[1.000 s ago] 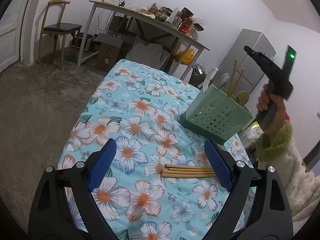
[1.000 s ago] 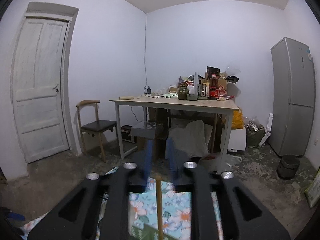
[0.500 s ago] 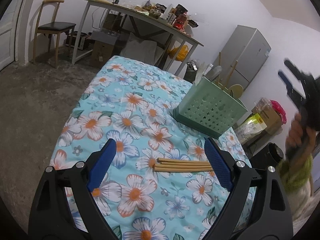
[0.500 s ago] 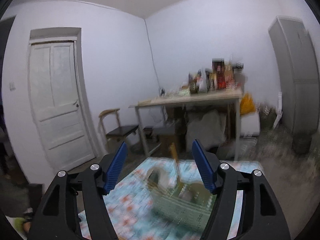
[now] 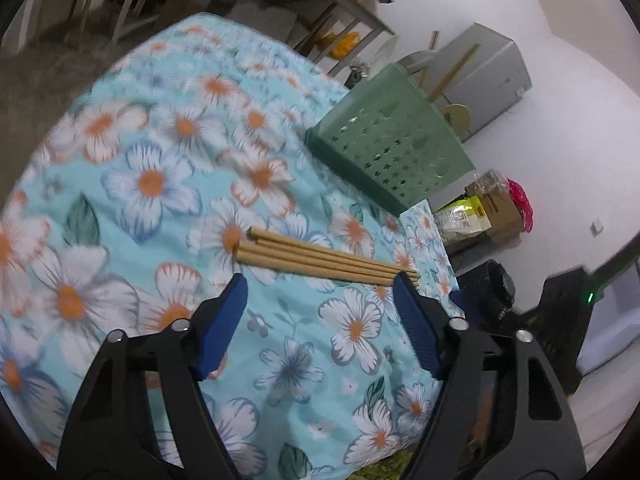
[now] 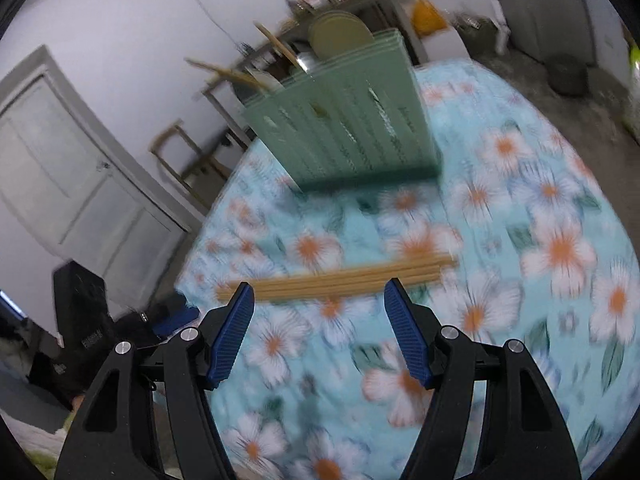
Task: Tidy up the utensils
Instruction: 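Reach the left tool to the remaining chopsticks and grasp some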
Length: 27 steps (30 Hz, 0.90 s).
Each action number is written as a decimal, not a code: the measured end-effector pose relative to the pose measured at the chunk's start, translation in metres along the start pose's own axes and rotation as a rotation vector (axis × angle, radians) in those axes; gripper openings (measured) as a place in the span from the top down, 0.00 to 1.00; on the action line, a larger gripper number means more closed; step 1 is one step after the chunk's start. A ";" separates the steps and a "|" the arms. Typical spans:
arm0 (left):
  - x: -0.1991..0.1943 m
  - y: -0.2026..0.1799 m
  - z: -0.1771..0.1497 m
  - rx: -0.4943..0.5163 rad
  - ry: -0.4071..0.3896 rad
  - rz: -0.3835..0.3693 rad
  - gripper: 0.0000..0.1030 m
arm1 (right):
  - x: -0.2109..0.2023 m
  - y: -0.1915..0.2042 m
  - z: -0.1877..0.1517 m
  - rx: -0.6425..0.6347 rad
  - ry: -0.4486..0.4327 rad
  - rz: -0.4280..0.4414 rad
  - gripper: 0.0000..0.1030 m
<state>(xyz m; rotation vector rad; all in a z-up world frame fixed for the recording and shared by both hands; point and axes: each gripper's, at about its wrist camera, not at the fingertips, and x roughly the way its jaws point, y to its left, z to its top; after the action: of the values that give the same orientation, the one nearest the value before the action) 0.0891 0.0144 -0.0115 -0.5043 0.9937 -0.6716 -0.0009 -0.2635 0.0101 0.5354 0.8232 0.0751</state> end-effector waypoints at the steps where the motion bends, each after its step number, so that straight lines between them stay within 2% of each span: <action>1: 0.004 0.005 0.000 -0.033 0.006 -0.010 0.39 | 0.002 -0.004 -0.001 0.015 0.010 0.004 0.36; 6: 0.019 0.041 0.000 -0.244 0.001 -0.081 0.53 | 0.003 -0.009 0.000 0.048 0.018 0.030 0.36; 9: 0.019 0.056 -0.001 -0.331 -0.028 -0.114 0.62 | 0.002 -0.008 0.000 0.056 0.021 0.038 0.36; 12: 0.018 0.064 0.000 -0.381 -0.045 -0.139 0.66 | 0.007 -0.009 0.000 0.072 0.030 0.047 0.36; 16: 0.023 0.070 0.002 -0.426 -0.051 -0.134 0.74 | 0.011 -0.012 -0.002 0.094 0.042 0.055 0.36; 20: 0.028 0.078 0.000 -0.474 -0.050 -0.126 0.90 | 0.008 -0.012 -0.002 0.093 0.033 0.053 0.36; 27: 0.011 0.088 -0.001 -0.521 -0.091 -0.165 0.92 | 0.003 -0.017 0.001 0.107 0.020 0.048 0.36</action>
<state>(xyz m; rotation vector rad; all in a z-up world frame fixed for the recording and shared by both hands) 0.1165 0.0676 -0.0763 -1.0740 1.0479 -0.5255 -0.0001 -0.2774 0.0004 0.6564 0.8369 0.0809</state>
